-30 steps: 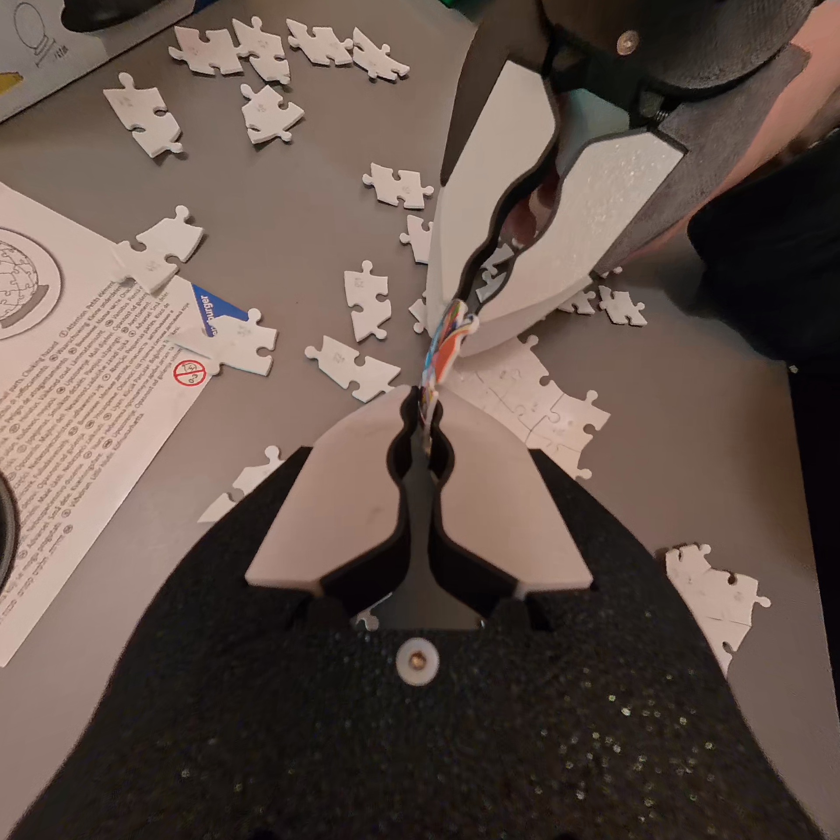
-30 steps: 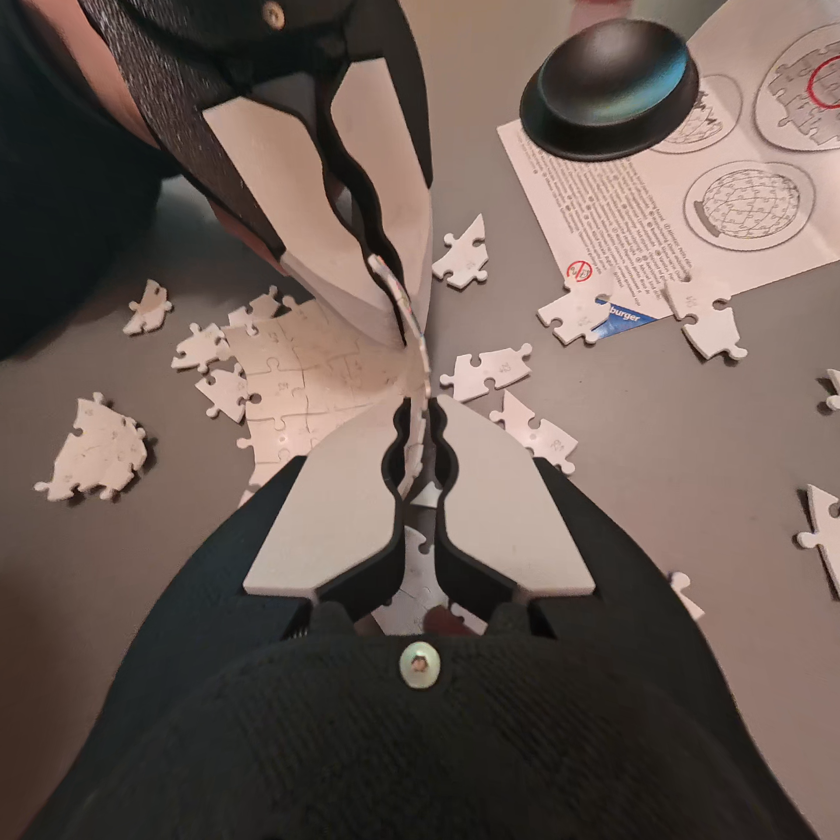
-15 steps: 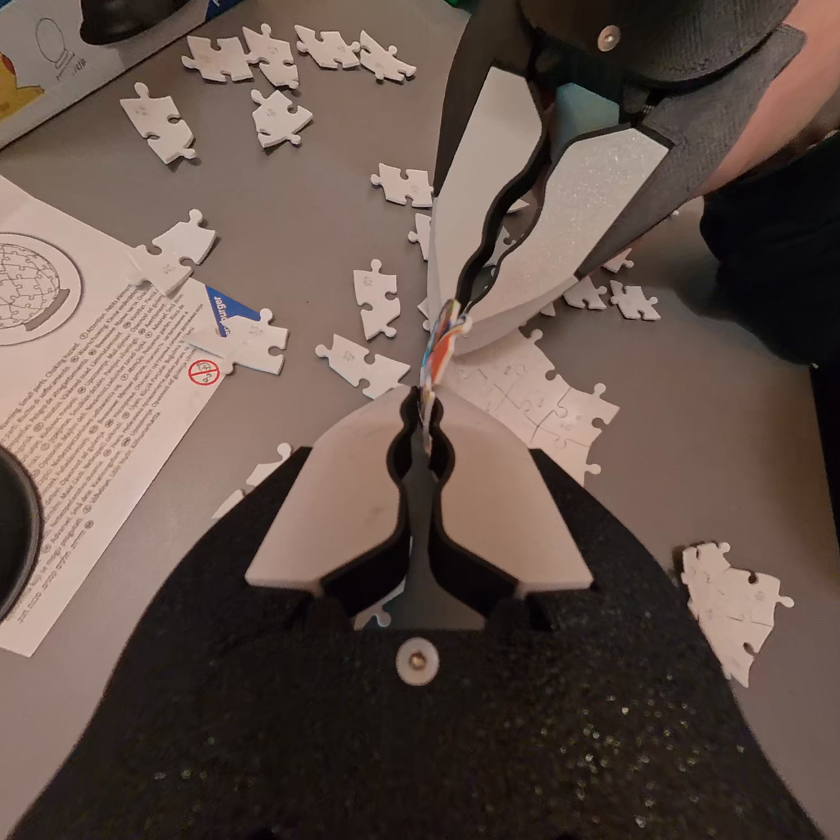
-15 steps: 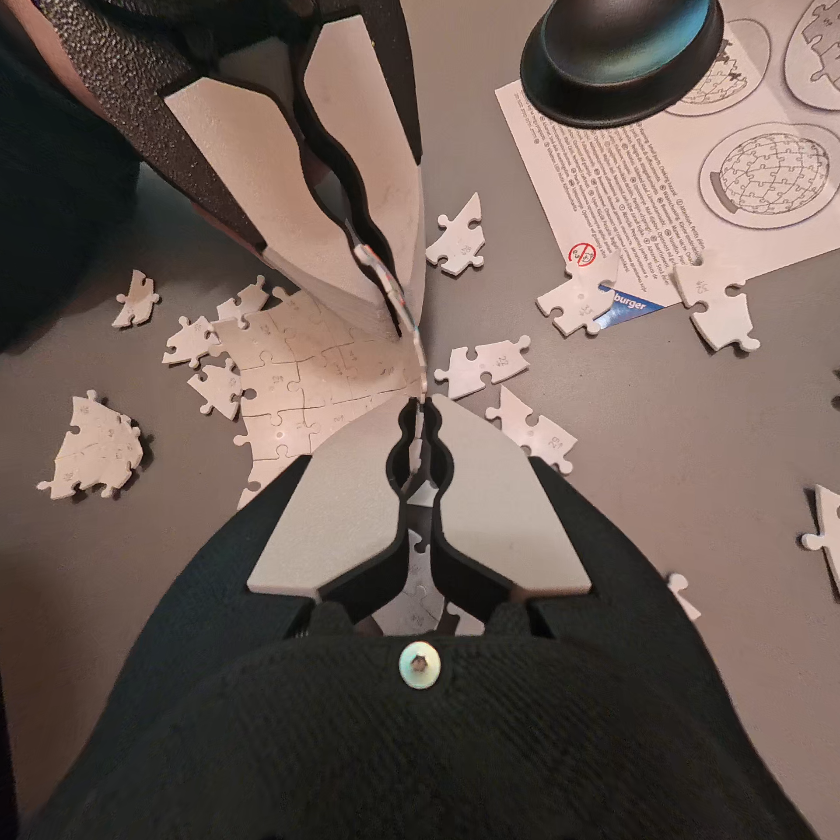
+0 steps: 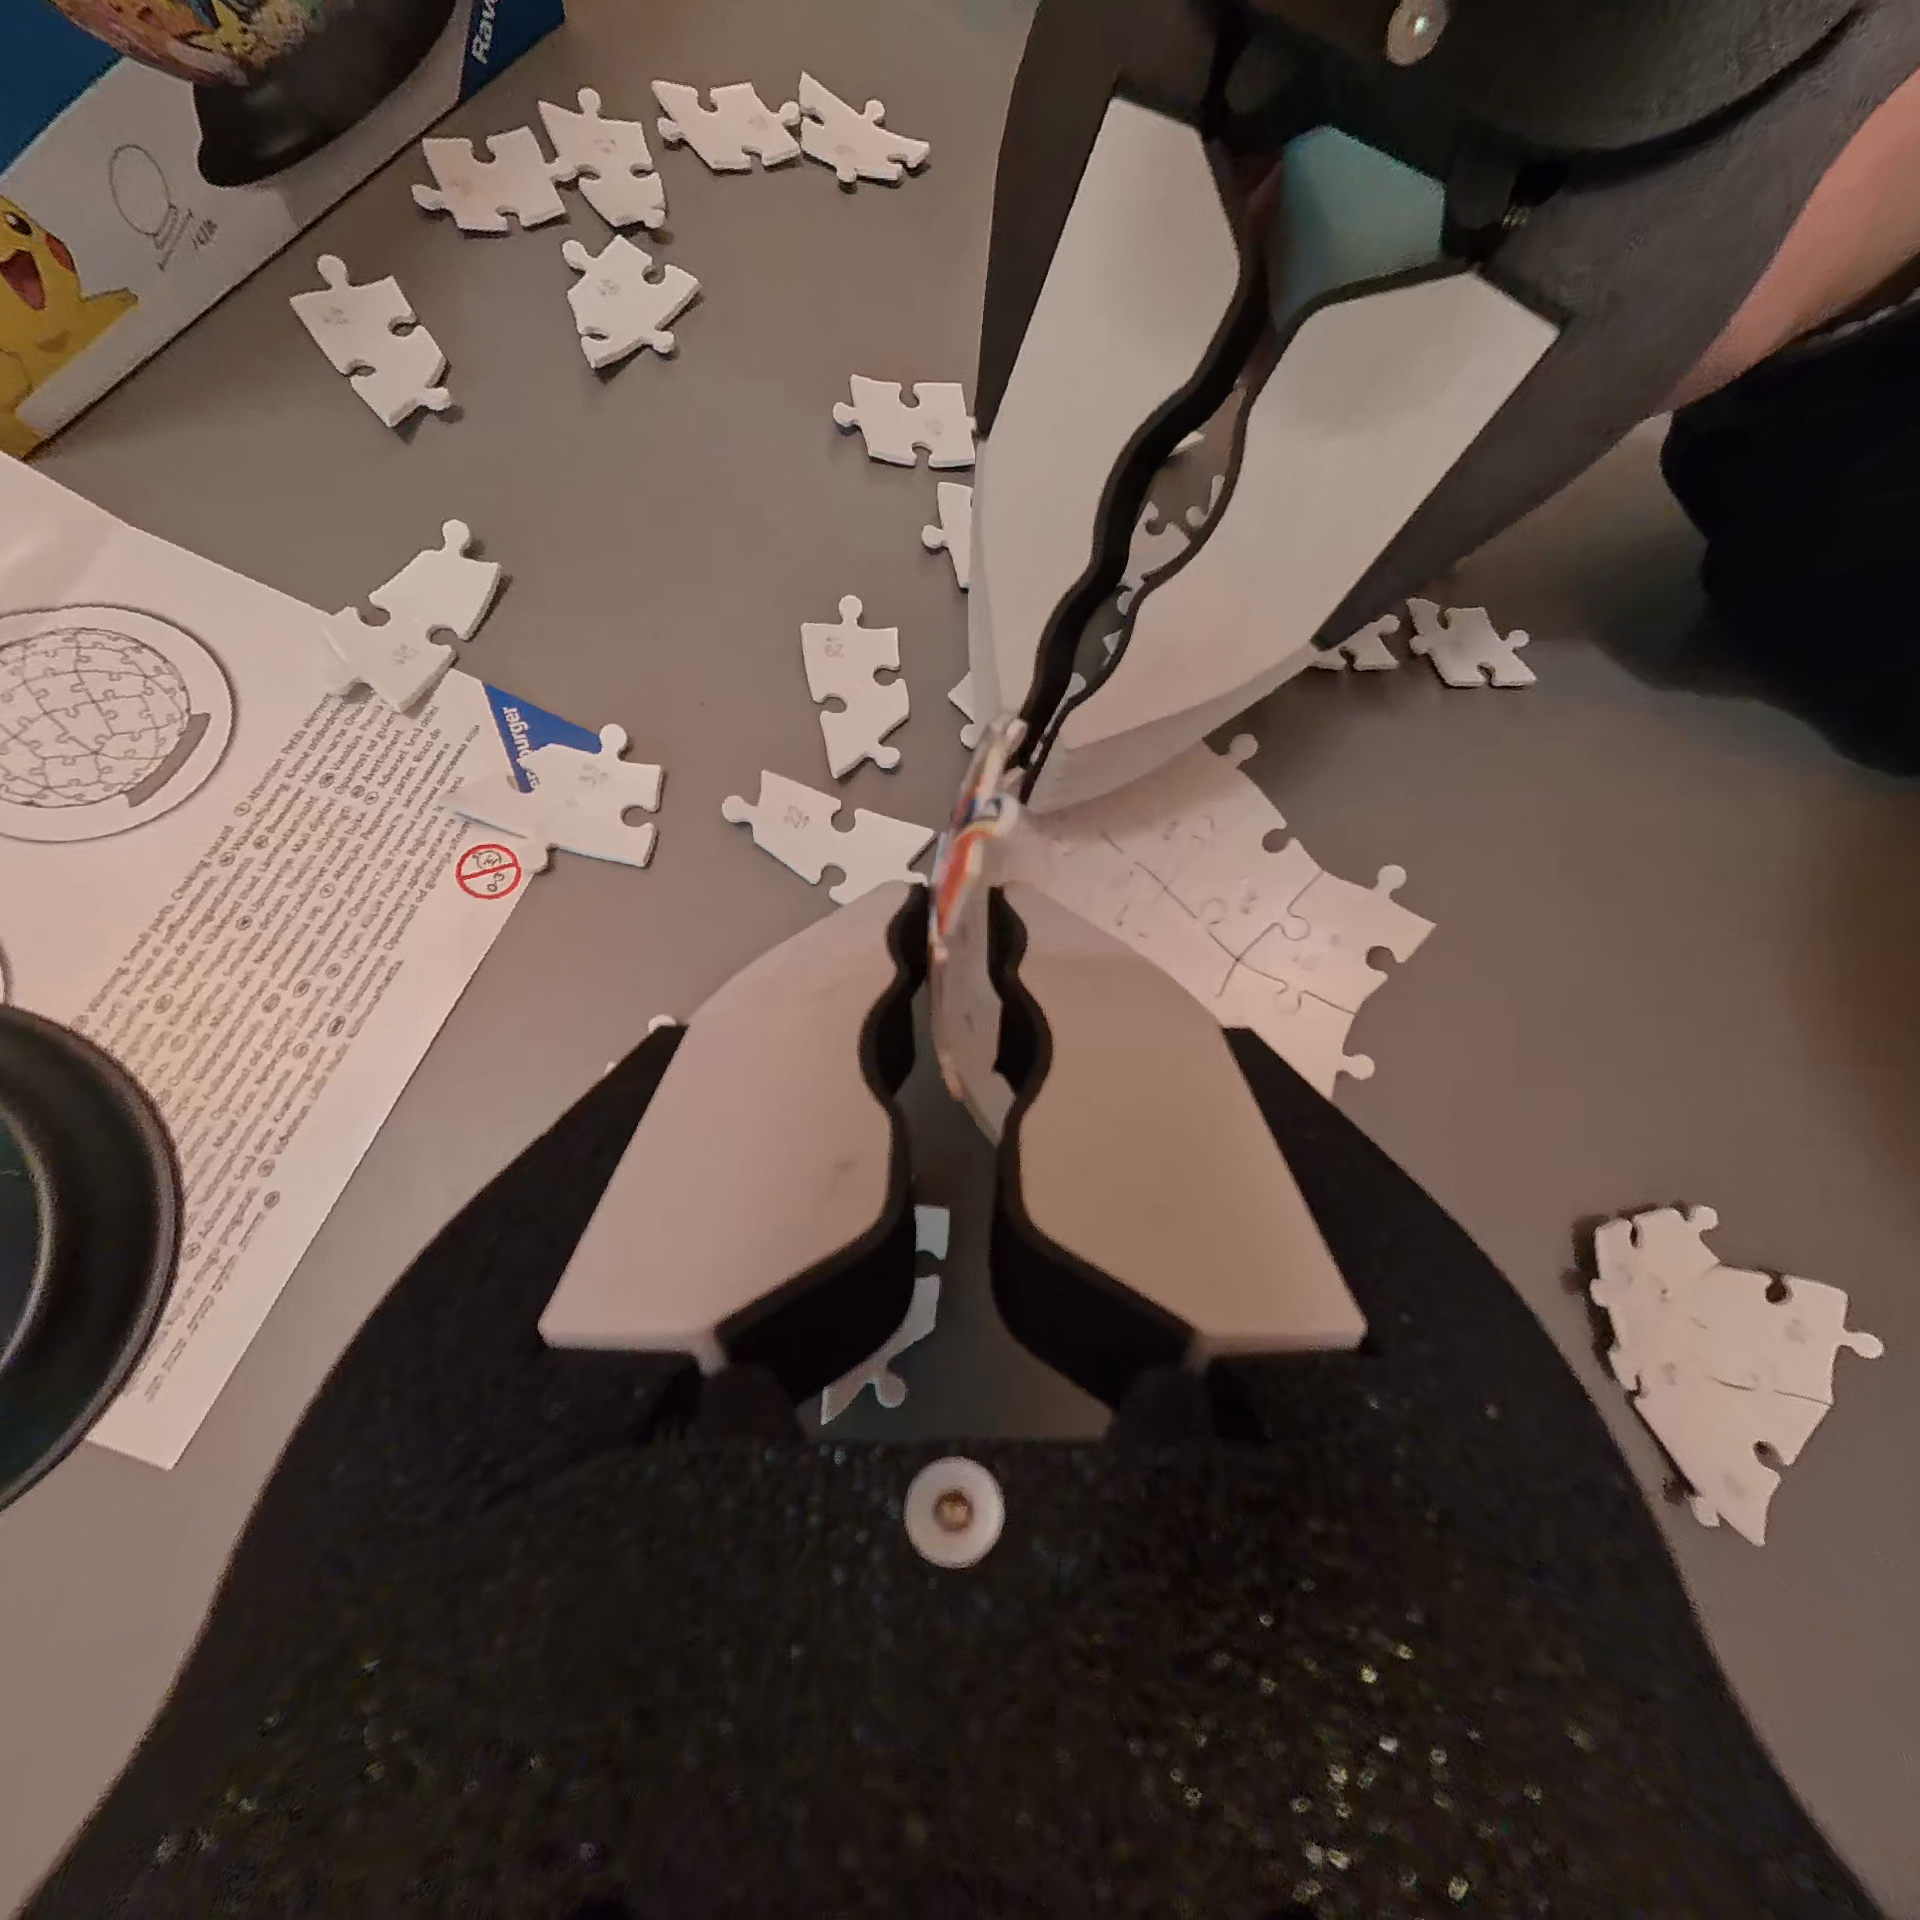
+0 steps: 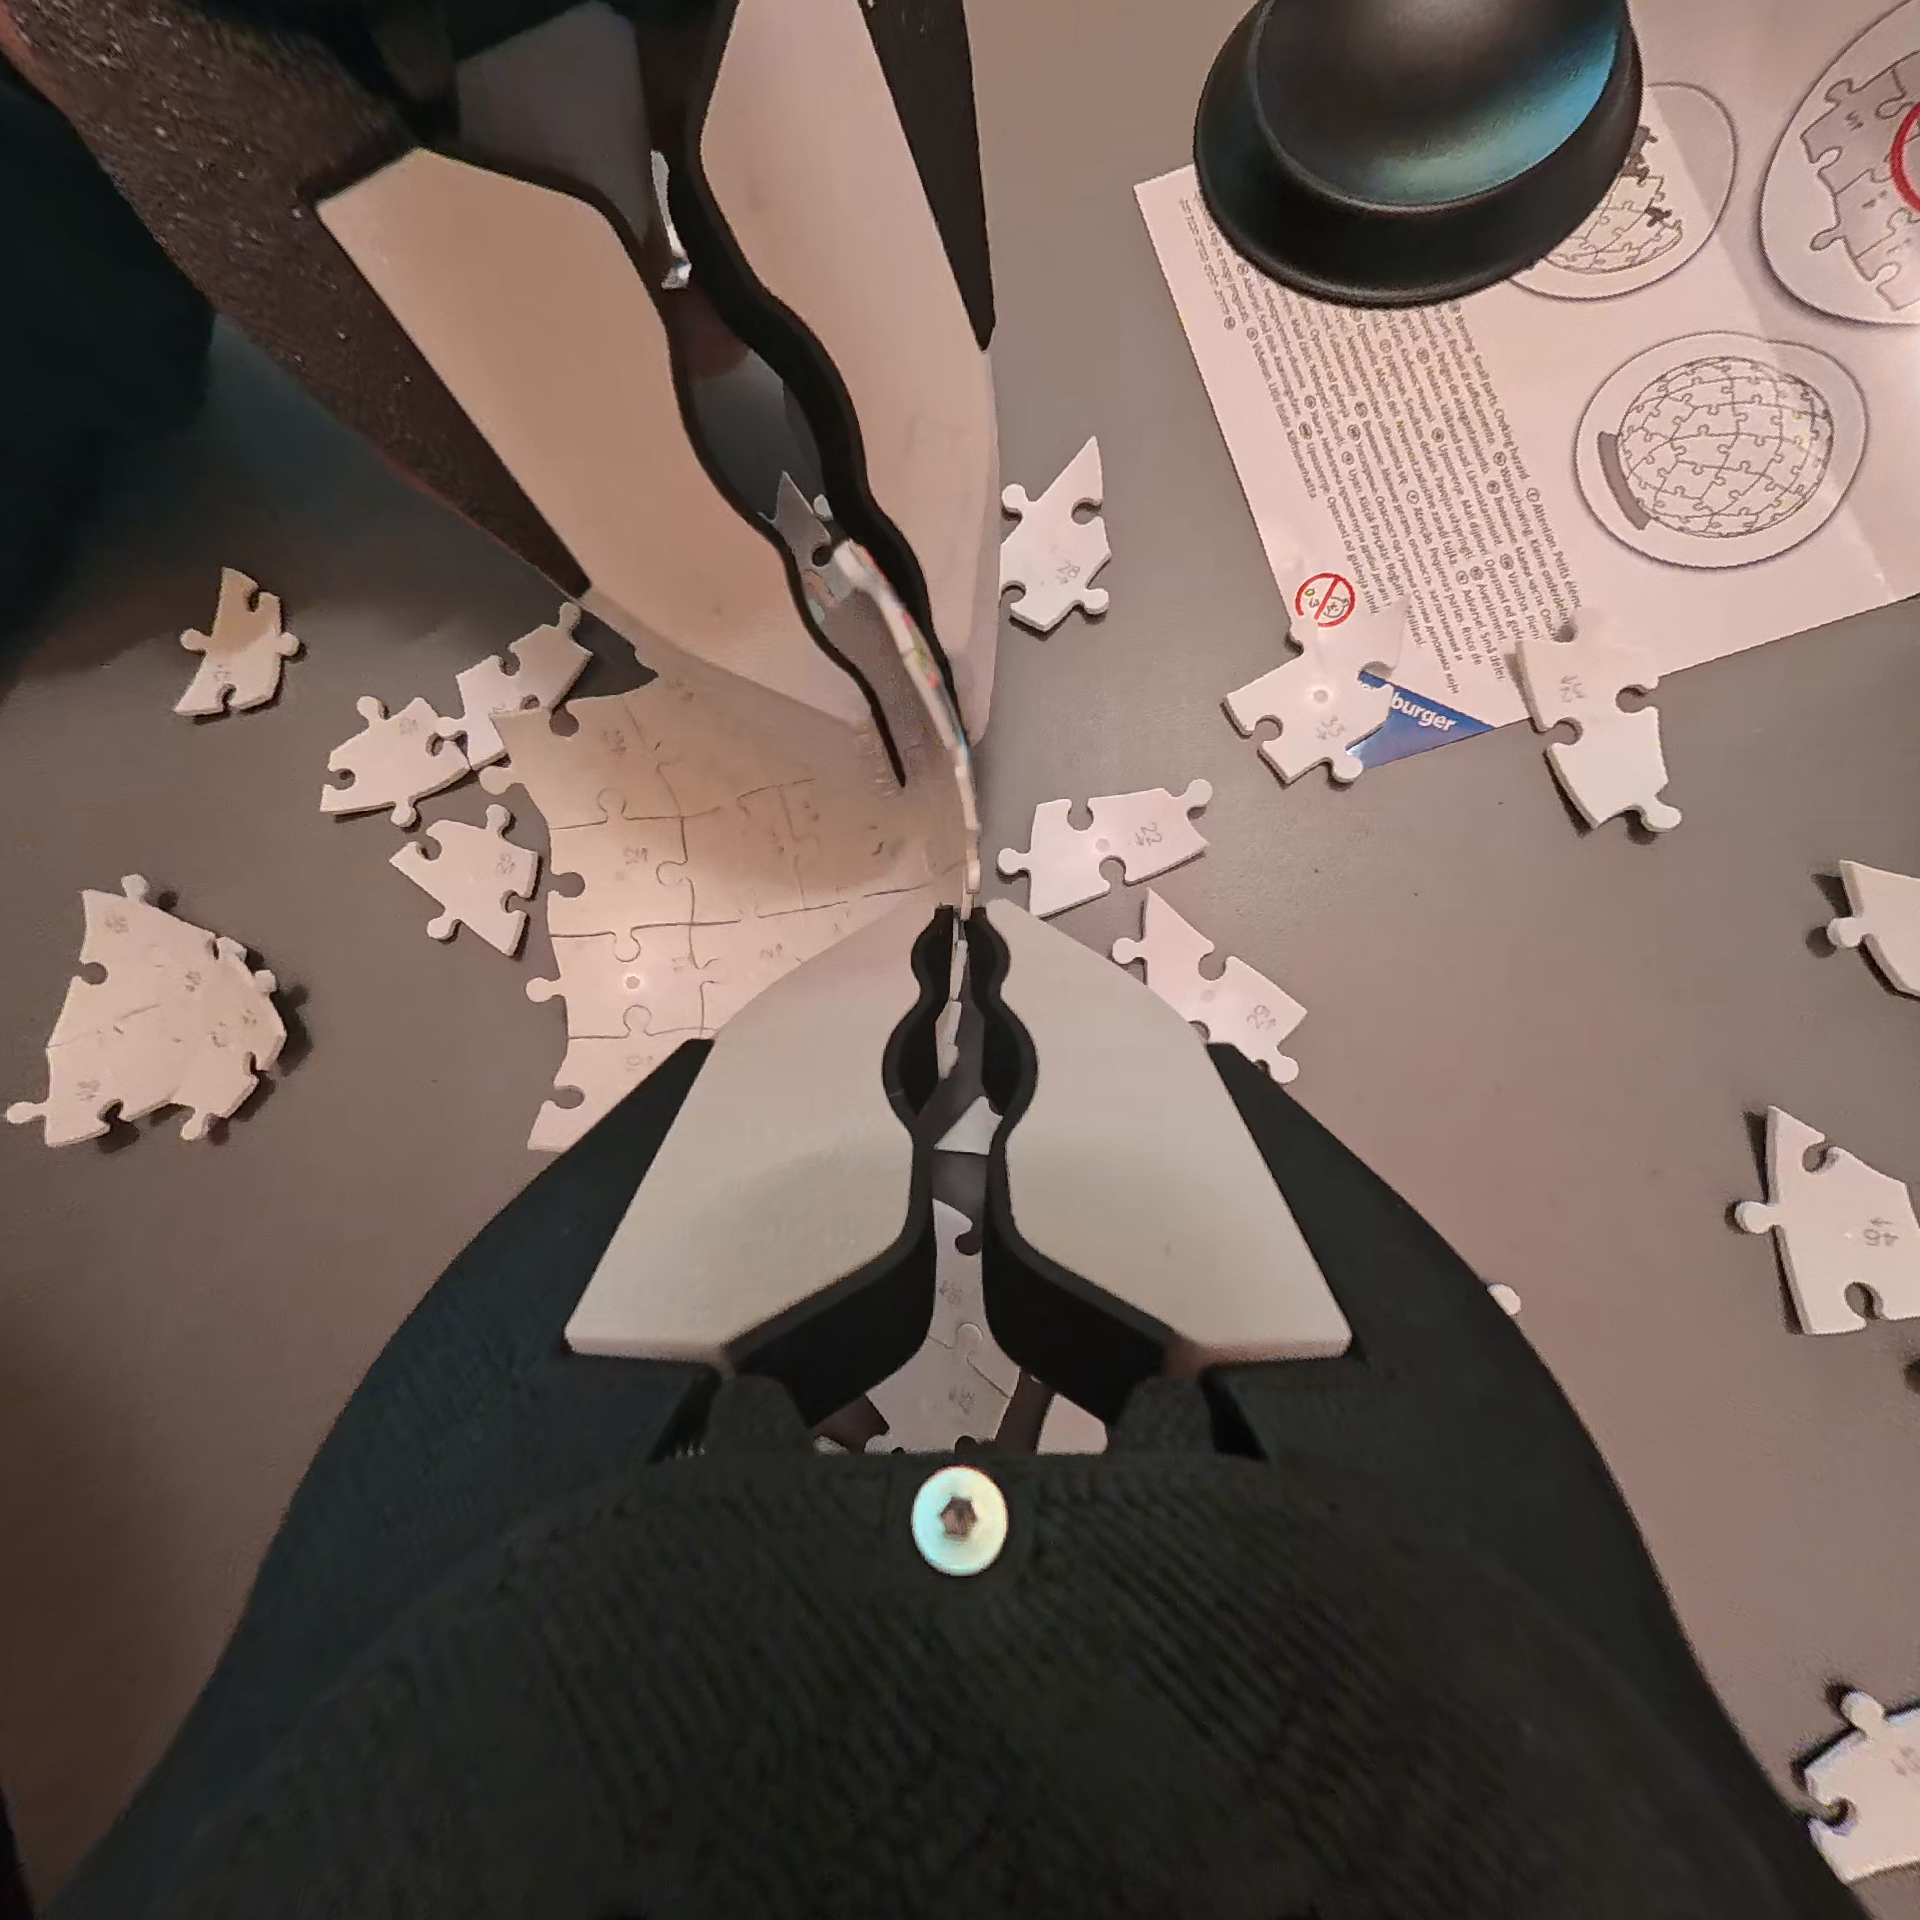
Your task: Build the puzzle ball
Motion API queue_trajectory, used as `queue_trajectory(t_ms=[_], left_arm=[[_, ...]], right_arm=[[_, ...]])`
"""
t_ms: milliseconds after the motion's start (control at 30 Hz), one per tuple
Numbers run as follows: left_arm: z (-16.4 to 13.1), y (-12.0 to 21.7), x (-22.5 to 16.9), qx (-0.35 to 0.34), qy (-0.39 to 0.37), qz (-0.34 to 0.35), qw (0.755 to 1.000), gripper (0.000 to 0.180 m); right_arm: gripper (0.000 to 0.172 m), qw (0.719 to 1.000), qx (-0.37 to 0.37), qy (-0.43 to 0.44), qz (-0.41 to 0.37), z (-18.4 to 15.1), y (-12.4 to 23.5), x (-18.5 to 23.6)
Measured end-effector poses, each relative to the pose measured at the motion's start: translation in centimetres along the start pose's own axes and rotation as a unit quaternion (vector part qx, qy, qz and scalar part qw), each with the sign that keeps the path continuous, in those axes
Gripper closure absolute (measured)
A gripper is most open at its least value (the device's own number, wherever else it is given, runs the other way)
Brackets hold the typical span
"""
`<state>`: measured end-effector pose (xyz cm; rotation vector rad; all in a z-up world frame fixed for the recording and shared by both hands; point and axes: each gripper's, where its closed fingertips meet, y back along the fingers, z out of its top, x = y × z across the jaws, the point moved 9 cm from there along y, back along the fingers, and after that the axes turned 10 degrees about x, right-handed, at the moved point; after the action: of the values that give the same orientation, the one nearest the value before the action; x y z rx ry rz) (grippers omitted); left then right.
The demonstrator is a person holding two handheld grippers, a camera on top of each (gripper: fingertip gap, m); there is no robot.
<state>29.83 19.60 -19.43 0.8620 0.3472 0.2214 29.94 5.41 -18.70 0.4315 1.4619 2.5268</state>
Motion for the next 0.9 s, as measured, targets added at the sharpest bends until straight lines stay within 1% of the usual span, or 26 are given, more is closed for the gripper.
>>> queue_trajectory(t_ms=[133, 267, 533, 700, 733, 833, 900], left_arm=[[0.2, 0.04, -0.02, -0.008, 0.002, 0.004, 1.0, 0.171], [0.11, -0.12, -0.1, -0.005, -0.005, -0.007, 1.0, 0.178], [-0.21, -0.01, 0.24, -0.006, 0.022, -0.058, 0.998, 0.179], [-0.14, -0.06, -0.08, 0.012, 0.004, -0.044, 0.999, 0.179], [-0.14, -0.03, -0.09, 0.011, 0.004, -0.045, 0.999, 0.179], [-0.16, 0.06, -0.05, 0.005, 0.003, -0.045, 0.999, 0.179], [-0.13, 0.12, -0.11, 0.001, -0.003, -0.046, 0.999, 0.179]], right_arm=[[0.169, 1.0, 0.0, 0.009, -0.004, 0.26, 0.06, 0.33], [0.169, 1.0, -0.001, 0.023, -0.005, 0.36, 0.14, 0.6], [0.169, 0.999, -0.006, 0.041, 0.001, 0.34, 0.16, 0.8], [0.168, 0.998, -0.007, 0.057, 0.0, 0.17, -0.1, 0.84], [0.166, 0.998, -0.011, 0.06, -0.001, 0.18, 0.0, 0.87], [0.155, 0.997, -0.039, 0.063, -0.011, 0.29, 0.58, 0.72], [0.153, 0.996, -0.048, 0.068, -0.01, 0.33, 0.69, 0.66]])
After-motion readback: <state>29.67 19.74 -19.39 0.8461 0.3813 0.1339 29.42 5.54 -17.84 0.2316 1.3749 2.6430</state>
